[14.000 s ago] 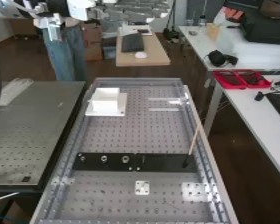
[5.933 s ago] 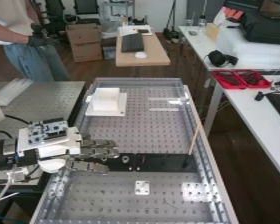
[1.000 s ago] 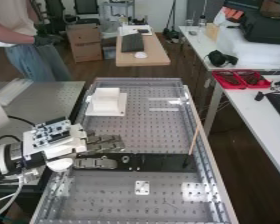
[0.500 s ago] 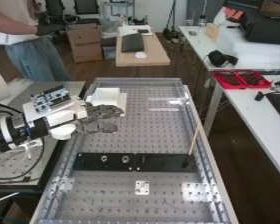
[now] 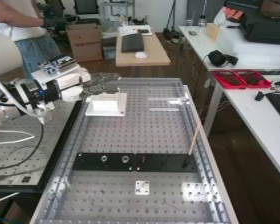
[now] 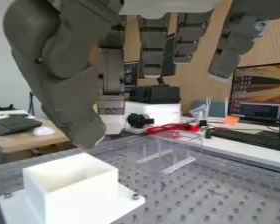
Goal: Grab the smaller nut and place it in the white container
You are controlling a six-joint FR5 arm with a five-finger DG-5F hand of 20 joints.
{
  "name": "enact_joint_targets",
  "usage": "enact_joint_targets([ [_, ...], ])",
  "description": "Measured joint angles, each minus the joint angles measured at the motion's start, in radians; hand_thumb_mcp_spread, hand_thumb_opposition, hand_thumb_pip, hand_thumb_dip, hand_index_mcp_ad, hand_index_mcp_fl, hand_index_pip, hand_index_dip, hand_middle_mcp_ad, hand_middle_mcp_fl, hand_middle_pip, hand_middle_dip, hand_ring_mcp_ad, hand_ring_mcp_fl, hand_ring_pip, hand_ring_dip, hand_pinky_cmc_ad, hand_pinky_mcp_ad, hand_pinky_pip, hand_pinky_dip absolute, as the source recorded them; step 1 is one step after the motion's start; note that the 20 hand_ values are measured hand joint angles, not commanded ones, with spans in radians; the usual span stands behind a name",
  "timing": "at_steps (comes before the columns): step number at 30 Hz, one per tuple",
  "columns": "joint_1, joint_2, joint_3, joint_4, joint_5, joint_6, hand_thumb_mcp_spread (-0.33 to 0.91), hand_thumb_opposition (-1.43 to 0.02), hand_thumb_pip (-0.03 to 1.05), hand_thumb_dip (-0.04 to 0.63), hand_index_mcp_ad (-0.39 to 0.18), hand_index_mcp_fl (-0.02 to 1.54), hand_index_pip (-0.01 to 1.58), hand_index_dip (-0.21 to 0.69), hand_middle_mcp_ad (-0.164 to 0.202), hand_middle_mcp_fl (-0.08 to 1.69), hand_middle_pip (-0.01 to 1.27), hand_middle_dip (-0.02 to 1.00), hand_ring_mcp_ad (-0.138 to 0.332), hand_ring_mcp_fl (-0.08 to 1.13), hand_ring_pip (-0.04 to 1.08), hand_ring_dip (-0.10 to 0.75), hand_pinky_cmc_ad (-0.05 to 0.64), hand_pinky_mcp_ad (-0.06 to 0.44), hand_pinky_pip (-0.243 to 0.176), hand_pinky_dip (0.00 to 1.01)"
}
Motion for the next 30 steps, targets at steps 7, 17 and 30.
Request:
enact_joint_targets([
  [7, 0.082, 0.033, -0.055, -0.001, 0.072, 0.007, 0.39, -0.90, 0.71, 0.220, -0.176, 0.40, 1.51, -0.075, 0.066, 0.11, 0.13, 0.24, 0.115, 0.00, 0.09, 0.110, 0.353, 0.278, -0.075, 0.42],
  [17, 0.230, 0.067, -0.130, 0.052, 0.270, 0.059, 0.39, -0.90, 0.71, 0.220, -0.176, 0.40, 1.51, -0.075, 0.072, 0.11, 0.13, 0.24, 0.117, 0.00, 0.09, 0.110, 0.347, 0.278, -0.075, 0.42],
  [30, 0.380, 0.068, -0.168, 0.037, 0.511, 0.050, 0.39, -0.89, 0.71, 0.220, -0.173, 0.40, 1.51, -0.075, 0.070, 0.12, 0.14, 0.25, 0.115, 0.00, 0.09, 0.110, 0.347, 0.278, -0.075, 0.42],
])
